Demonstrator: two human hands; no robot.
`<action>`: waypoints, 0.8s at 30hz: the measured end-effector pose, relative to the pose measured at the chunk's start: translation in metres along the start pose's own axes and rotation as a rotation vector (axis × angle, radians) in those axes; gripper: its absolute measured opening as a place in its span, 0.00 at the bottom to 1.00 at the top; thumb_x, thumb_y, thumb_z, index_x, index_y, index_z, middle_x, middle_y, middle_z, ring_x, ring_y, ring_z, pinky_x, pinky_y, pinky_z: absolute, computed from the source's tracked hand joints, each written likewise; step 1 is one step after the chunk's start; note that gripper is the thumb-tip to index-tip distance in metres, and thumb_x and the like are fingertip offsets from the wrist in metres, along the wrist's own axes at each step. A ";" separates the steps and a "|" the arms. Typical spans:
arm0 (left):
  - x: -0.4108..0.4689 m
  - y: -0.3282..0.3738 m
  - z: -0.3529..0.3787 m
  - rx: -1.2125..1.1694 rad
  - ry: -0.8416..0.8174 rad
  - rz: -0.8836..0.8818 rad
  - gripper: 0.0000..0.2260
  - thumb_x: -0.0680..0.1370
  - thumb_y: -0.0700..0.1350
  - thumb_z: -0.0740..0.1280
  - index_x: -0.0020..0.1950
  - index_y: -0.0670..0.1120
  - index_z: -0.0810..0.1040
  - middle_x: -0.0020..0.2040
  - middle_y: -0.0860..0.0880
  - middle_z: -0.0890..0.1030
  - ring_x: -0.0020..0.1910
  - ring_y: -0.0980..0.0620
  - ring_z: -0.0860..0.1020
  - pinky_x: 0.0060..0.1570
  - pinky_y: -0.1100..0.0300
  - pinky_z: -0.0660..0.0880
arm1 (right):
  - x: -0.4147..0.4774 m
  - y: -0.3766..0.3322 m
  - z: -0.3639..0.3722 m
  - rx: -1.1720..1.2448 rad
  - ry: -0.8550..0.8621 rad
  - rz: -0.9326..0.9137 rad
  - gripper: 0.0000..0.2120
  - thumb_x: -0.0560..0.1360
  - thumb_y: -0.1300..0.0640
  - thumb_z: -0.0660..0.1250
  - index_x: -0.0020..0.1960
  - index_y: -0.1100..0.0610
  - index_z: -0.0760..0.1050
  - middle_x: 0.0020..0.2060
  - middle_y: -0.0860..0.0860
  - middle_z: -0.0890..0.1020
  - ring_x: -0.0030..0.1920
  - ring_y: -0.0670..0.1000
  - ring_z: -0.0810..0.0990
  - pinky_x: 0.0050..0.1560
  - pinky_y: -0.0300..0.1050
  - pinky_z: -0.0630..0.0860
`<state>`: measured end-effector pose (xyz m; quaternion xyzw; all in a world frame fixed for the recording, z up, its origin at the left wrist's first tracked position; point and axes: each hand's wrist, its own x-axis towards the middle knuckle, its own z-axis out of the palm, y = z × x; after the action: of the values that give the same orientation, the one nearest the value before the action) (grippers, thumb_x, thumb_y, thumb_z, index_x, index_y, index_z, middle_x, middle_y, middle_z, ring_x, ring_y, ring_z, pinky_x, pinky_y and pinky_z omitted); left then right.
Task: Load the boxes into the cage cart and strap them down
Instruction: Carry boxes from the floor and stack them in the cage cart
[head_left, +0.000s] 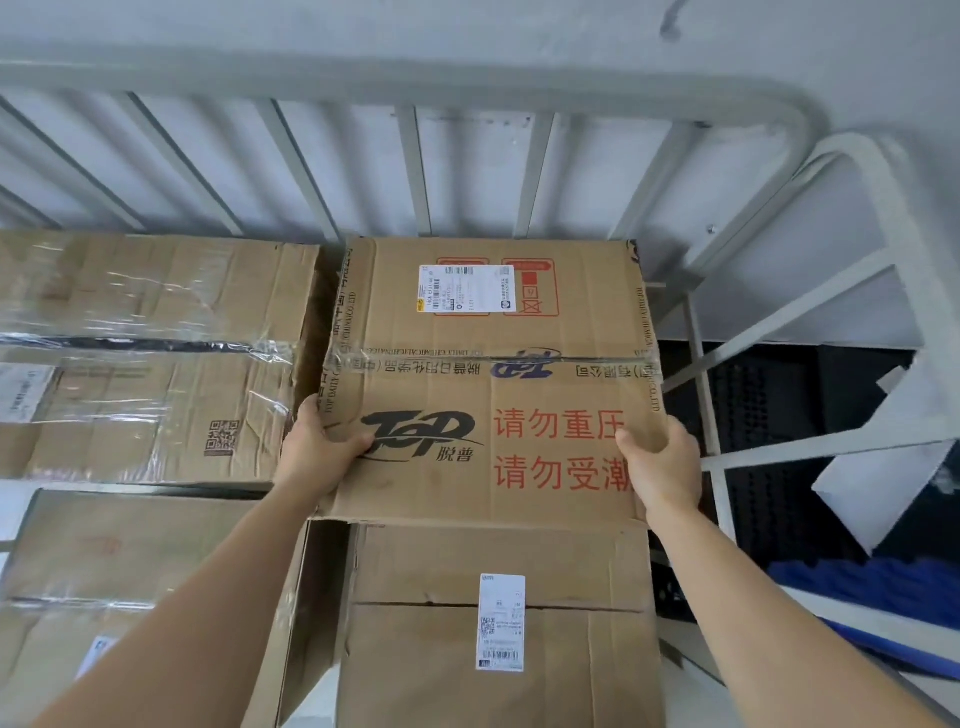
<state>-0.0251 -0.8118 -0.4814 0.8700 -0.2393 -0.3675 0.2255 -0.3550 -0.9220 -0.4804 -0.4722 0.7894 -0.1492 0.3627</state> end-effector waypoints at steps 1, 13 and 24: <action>0.007 -0.003 0.005 0.004 -0.001 -0.004 0.41 0.71 0.47 0.76 0.78 0.46 0.56 0.72 0.45 0.68 0.69 0.44 0.69 0.67 0.47 0.68 | 0.007 0.003 0.008 -0.006 0.001 0.000 0.24 0.75 0.48 0.70 0.69 0.54 0.70 0.61 0.53 0.73 0.59 0.58 0.77 0.56 0.58 0.77; 0.046 -0.037 0.055 0.020 0.028 -0.052 0.42 0.70 0.42 0.77 0.77 0.45 0.55 0.72 0.45 0.68 0.70 0.44 0.68 0.67 0.45 0.69 | 0.041 0.041 0.069 -0.052 0.048 0.022 0.25 0.74 0.49 0.71 0.67 0.58 0.70 0.63 0.56 0.74 0.62 0.59 0.76 0.59 0.62 0.76; 0.039 -0.020 0.042 0.428 -0.028 -0.042 0.42 0.73 0.50 0.74 0.77 0.42 0.53 0.73 0.40 0.63 0.71 0.39 0.64 0.68 0.42 0.67 | 0.034 0.024 0.047 -0.498 -0.135 -0.077 0.42 0.75 0.47 0.70 0.78 0.61 0.51 0.74 0.60 0.62 0.74 0.61 0.62 0.70 0.60 0.66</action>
<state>-0.0275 -0.8280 -0.5405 0.8975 -0.2969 -0.3251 0.0246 -0.3460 -0.9336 -0.5413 -0.5853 0.7575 0.0678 0.2811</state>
